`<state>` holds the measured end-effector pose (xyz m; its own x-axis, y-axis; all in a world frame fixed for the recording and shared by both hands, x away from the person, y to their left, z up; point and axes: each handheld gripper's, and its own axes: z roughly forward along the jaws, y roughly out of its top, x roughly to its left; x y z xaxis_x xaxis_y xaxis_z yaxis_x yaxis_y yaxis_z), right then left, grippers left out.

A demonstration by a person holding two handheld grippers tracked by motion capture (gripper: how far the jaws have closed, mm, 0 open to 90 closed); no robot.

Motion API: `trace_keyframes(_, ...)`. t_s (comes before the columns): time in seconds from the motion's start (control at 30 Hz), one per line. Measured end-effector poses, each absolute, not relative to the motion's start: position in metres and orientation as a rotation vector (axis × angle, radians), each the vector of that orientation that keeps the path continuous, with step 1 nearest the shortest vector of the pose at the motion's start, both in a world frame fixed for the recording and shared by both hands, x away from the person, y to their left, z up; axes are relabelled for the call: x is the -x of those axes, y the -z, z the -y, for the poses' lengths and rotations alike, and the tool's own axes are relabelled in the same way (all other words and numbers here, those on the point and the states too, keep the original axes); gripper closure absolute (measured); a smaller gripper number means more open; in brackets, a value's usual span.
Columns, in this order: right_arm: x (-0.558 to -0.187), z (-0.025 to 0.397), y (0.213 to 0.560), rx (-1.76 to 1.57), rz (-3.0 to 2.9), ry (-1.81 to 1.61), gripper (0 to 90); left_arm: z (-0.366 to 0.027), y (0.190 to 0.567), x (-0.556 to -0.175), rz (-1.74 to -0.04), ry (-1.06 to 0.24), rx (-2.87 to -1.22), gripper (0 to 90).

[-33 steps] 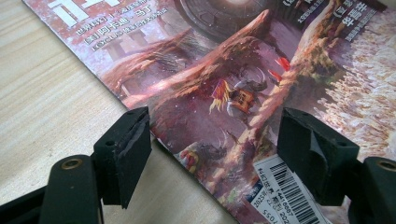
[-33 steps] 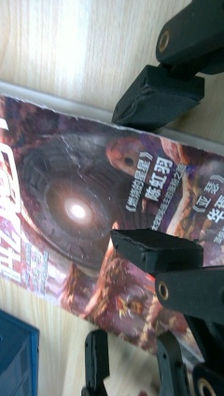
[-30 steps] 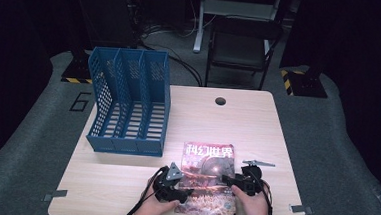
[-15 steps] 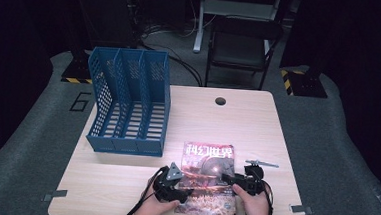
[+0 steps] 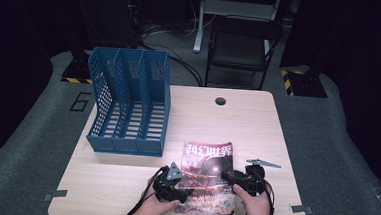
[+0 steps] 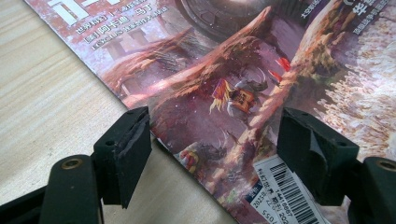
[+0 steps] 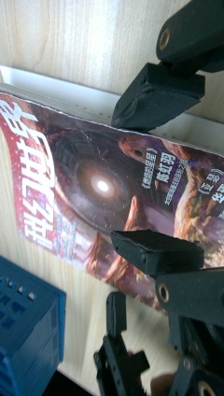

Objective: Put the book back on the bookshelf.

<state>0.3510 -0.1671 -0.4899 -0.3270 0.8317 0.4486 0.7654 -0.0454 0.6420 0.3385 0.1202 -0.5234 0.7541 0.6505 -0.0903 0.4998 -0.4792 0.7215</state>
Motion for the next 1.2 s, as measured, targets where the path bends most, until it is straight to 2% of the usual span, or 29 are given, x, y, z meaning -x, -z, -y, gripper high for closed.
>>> trace_keyframes(0.3,-0.361,0.177,0.488,-1.890,-2.139,-1.439,38.5,-0.121,0.525,-0.337,-0.857,-0.257,-2.164,26.1)
trace_keyframes(0.77,-0.385,0.172,0.499,-1.944,-2.140,-1.373,38.2,-0.121,0.525,-0.337,-0.856,-0.257,-2.162,26.1)
trace_keyframes(1.2,-0.378,0.162,0.506,-1.862,-2.220,-1.299,37.8,-0.121,0.525,-0.336,-0.859,-0.261,-2.155,26.2)
